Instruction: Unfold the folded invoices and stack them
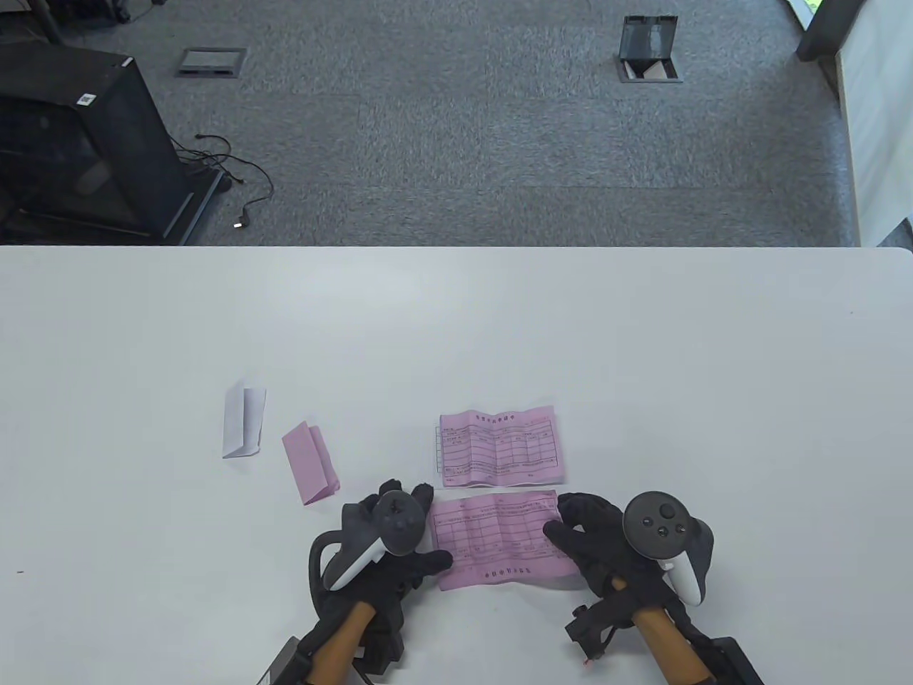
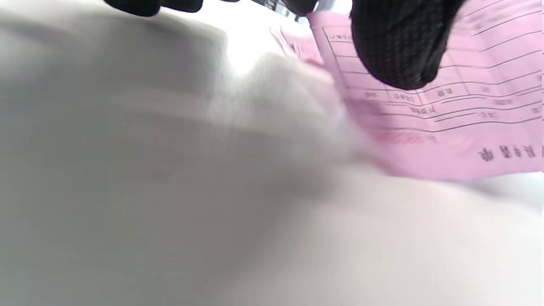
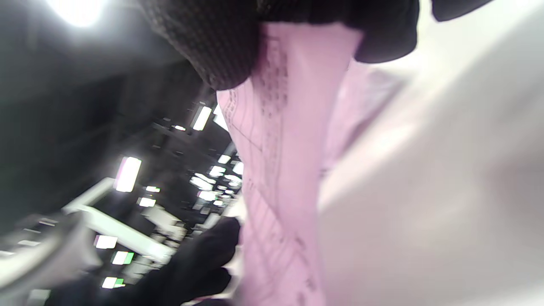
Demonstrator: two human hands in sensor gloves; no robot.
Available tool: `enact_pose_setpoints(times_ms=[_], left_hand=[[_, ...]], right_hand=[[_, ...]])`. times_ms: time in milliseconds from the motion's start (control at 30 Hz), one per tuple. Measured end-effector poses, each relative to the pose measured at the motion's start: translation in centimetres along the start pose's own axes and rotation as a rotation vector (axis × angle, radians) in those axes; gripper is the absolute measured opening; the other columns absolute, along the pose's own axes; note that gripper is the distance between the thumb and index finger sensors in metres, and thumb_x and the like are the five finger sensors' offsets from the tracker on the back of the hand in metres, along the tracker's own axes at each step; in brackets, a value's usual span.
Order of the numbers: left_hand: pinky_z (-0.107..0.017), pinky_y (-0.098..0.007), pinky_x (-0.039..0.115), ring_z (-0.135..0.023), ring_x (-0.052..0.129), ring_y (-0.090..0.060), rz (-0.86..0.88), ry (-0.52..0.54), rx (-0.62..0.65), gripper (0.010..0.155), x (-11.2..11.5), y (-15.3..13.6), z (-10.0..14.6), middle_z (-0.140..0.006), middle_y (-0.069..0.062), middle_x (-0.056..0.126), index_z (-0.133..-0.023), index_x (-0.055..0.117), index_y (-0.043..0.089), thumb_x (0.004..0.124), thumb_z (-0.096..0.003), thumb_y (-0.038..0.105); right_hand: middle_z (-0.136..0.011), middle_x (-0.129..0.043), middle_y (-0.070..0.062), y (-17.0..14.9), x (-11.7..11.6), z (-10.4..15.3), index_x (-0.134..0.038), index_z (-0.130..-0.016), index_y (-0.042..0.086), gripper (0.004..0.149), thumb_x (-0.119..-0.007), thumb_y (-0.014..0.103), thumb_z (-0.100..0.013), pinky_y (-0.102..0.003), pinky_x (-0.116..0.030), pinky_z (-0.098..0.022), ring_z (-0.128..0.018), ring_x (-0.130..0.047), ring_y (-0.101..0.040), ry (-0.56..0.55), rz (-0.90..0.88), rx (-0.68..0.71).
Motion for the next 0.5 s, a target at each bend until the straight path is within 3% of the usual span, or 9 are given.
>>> enact_pose_setpoints(times_ms=[167,267,333,433,500], left_hand=[[-0.078,-0.057,0.044,-0.107,0.027,-0.047,0.22,0.053,0.054,0.102,-2.0,-2.1,0.2,-0.119,-0.019,0.009,-0.112,0.017,0.03,0.084,-0.0398,0.057],[-0.077,-0.058,0.043,-0.106,0.025,-0.049,0.428,0.05,0.145,0.105,-2.3,-2.7,0.2,-0.119,-0.02,0.008,-0.112,0.018,0.028,0.086,-0.0386,0.056],[-0.078,-0.058,0.043,-0.106,0.025,-0.049,0.463,0.11,0.194,0.105,-2.8,-2.7,0.4,-0.119,-0.02,0.009,-0.113,0.021,0.028,0.088,-0.0373,0.056],[-0.078,-0.057,0.044,-0.107,0.028,-0.048,0.513,0.163,0.284,0.096,-3.3,-2.3,0.8,-0.12,-0.019,0.013,-0.113,0.034,0.032,0.087,-0.0371,0.058],[-0.076,-0.057,0.048,-0.106,0.034,-0.047,0.585,0.234,0.338,0.081,-3.6,-2.2,1.1,-0.12,-0.02,0.02,-0.11,0.051,0.034,0.086,-0.0405,0.054]], right_hand=[[-0.092,-0.075,-0.008,3.9,0.7,0.6,-0.077,-0.075,0.023,0.035,-0.079,0.04,-0.045,-0.064,-0.053,-0.067,-0.085,-0.072,-0.038,0.008,-0.097,0.246],[-0.092,-0.076,-0.007,5.4,1.1,1.0,-0.076,-0.076,0.026,0.034,-0.078,0.039,-0.046,-0.066,-0.052,-0.068,-0.086,-0.072,-0.037,0.013,-0.131,0.341],[-0.092,-0.077,-0.007,6.0,1.2,1.3,-0.076,-0.077,0.027,0.033,-0.078,0.039,-0.046,-0.068,-0.05,-0.068,-0.086,-0.073,-0.037,0.031,-0.166,0.379],[-0.09,-0.078,-0.006,5.7,1.5,1.3,-0.075,-0.077,0.028,0.033,-0.077,0.039,-0.046,-0.068,-0.05,-0.068,-0.085,-0.074,-0.036,-0.031,-0.16,0.367],[-0.088,-0.08,-0.006,5.1,1.7,1.1,-0.075,-0.077,0.028,0.033,-0.077,0.04,-0.046,-0.067,-0.051,-0.067,-0.083,-0.076,-0.035,-0.071,-0.159,0.343]])
Point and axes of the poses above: the tracker on the back of each hand, its own y axis roughly to the thumb side, its own z axis roughly from the fingertips to the wrist, x = y × z, the point moved 3 cm from there along -z, roughly from the wrist to the fingertips
